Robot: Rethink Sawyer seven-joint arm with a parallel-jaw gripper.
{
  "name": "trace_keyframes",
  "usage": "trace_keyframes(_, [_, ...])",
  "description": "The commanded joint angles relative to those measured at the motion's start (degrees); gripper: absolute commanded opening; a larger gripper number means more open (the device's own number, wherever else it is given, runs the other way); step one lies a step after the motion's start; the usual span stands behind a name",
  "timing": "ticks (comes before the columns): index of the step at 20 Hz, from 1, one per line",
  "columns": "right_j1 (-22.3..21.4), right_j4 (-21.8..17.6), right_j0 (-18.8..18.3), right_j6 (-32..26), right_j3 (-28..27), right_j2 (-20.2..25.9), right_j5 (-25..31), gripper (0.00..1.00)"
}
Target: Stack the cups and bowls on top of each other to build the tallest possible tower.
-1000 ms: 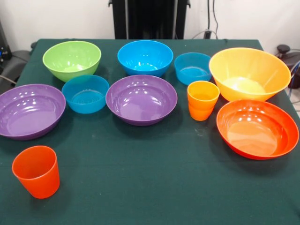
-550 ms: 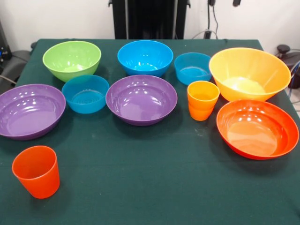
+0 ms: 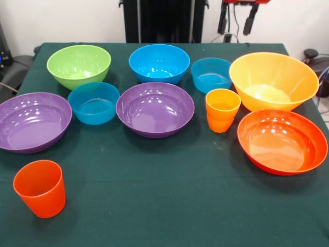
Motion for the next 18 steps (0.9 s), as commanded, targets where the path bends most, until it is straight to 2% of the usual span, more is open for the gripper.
trace_keyframes(1, [7.8, -3.2, 1.3, 9.4, 1.9, 0.4, -6.7, 1.00])
trace_keyframes(12, [10.4, -1.5, 3.9, 9.7, 0.4, -1.4, -8.4, 1.00])
trace_keyframes(18, [10.3, -0.9, 4.2, 9.2, 0.0, -1.7, -7.7, 1.00])
